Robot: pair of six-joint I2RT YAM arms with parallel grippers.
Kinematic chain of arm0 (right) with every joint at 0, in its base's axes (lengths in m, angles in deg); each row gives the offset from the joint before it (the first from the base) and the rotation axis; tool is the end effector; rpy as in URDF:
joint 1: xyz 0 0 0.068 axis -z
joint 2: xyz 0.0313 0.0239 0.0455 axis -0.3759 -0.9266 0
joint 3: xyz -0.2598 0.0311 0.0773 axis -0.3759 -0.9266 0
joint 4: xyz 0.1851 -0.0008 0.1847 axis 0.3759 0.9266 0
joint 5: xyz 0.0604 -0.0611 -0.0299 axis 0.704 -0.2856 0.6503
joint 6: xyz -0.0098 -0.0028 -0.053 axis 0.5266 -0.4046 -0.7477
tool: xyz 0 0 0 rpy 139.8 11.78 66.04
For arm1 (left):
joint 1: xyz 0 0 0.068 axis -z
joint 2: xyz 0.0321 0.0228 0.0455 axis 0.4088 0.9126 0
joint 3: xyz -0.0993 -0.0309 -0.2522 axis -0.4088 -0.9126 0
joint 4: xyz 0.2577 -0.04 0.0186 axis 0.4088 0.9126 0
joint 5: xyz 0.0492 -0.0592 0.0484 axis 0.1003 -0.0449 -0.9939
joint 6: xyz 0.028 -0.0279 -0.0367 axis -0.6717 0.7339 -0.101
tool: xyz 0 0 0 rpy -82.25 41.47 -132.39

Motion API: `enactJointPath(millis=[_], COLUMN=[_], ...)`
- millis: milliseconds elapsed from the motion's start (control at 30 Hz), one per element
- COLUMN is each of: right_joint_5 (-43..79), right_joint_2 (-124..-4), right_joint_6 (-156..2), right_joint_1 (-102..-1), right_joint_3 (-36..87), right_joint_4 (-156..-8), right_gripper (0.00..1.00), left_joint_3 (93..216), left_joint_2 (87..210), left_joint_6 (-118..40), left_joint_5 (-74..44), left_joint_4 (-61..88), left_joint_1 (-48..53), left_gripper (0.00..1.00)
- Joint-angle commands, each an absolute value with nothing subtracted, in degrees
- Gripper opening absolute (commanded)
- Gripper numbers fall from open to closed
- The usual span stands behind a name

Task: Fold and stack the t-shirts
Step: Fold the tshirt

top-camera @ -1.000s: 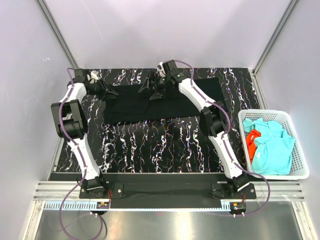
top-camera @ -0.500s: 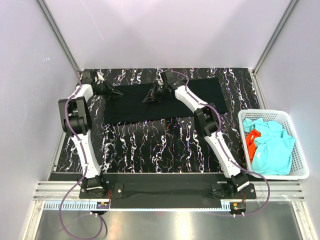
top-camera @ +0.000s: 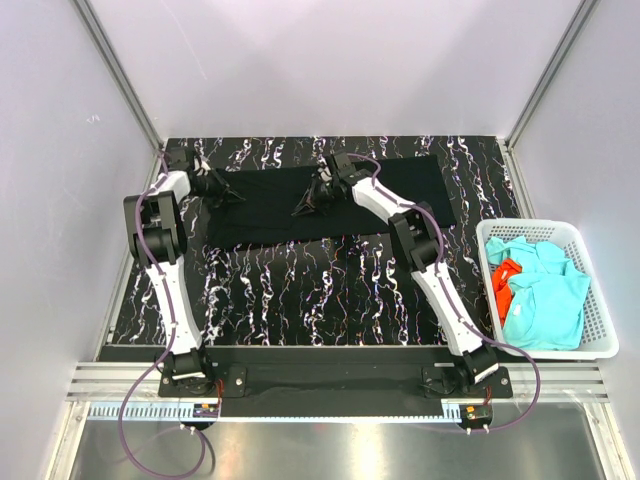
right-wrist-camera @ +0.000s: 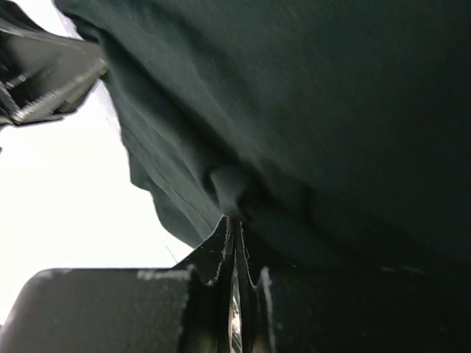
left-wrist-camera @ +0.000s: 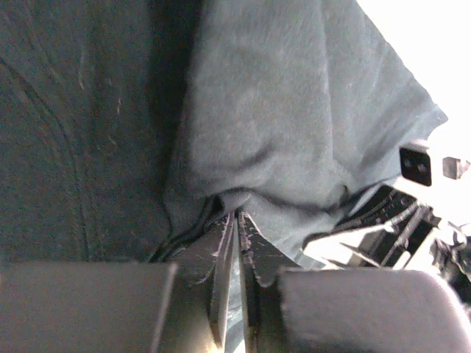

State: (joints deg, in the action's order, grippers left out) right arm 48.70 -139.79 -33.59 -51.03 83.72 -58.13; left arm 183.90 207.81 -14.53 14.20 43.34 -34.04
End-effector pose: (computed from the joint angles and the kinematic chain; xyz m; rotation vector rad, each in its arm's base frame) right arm 0.4975 0.3005 0.1030 0.1334 2.6693 1.3711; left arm 0.4901 0.0638 0.1258 -0.8144 2.4990 -1.0196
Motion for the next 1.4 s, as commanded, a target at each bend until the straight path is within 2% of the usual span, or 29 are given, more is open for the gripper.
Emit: enactJointPath(millis=[0,133,167,233,267,333,367,433,467,500,533,567,733,800,933,1000,1100,1200,1267,1367], right_joint_5=[45.8,44.5,43.6,41.0,39.8,36.5,35.8,34.1,32.9,31.0,29.4,25.6,12.1,8.1,5.8,6.5,6.5,5.3,5.0,6.8], right_joint_2=[-134.6,-126.8,-125.5,-122.0,-120.7,-118.2,-117.8,-117.3,-117.1,-117.1,-117.5,-118.4,-123.8,-125.0,-127.9,-129.0,-129.3,-125.3,-119.7,-113.1], right_joint_6=[-37.8,-40.8,-41.8,-44.6,-45.7,-49.0,-50.0,-53.1,-54.8,-56.9,-61.1,-65.9,-77.4,-78.8,-77.8,-77.1,-74.7,-70.2,-66.9,-62.4], right_joint_1=[-50.2,-50.3,-50.3,-50.2,-50.2,-49.8,-49.2,-46.5,-45.6,-43.5,-42.7,-41.5,-39.2,-38.1,-35.4,-35.4,-35.6,-37.5,-38.8,-41.6], right_joint_3=[80.0,76.9,76.8,76.6,76.1,74.6,74.6,75.1,75.5,76.3,79.1,82.1,91.1,91.1,88.7,88.0,84.1,75.2,65.0,53.1], right_joint_4=[-54.7,-51.6,-48.9,-46.5,-45.3,-42.2,-39.4,-36.4,-34.7,-31.1,-28.9,-25.3,-15.5,-14.3,-15.1,-15.7,-16.6,-18.1,-20.9,-23.4], right_gripper=[0.06,0.11,0.14,0.23,0.27,0.41,0.54,0.62,0.73,0.77,0.85,0.99,1.00,1.00,1.00,1.00,1.00,1.00,1.00,1.00], left_joint_3=[187.3,186.7,186.2,183.9,183.2,180.6,179.6,176.6,175.4,173.4,172.3,170.7,169.2,168.9,170.7,175.6,181.4,185.6,187.9,198.5], left_joint_2=[209.8,204.9,201.6,197.5,193.8,190.9,189.6,186.8,186.3,185.4,185.0,184.8,186.1,187.1,192.6,197.1,200.4,202.1,204.0,210.9], left_joint_6=[-17.8,-20.3,-20.7,-22.0,-22.6,-23.5,-23.8,-24.1,-23.9,-22.8,-22.0,-21.0,-17.9,-16.1,-15.4,-18.2,-21.7,-25.1,-26.2,-28.2], left_joint_5=[7.2,4.7,2.8,1.2,-0.4,-1.2,-1.7,-2.9,-3.2,-3.8,-4.4,-5.7,-12.2,-14.7,-14.6,-16.1,-16.8,-17.2,-14.9,-9.3], left_joint_4=[46.9,47.1,47.1,47.1,47.2,47.4,47.4,47.7,47.7,47.8,47.7,47.7,47.5,47.5,48.0,52.0,54.1,56.1,57.4,63.8], left_joint_1=[-34.8,-34.5,-34.2,-33.8,-33.4,-32.0,-30.6,-29.1,-28.5,-27.4,-26.8,-25.3,-20.8,-19.6,-19.5,-19.5,-19.6,-19.6,-20.1,-20.4], left_gripper=[0.11,0.16,0.23,0.27,0.33,0.37,0.38,0.43,0.43,0.43,0.45,0.48,0.54,0.54,0.54,0.54,0.54,0.54,0.55,0.56])
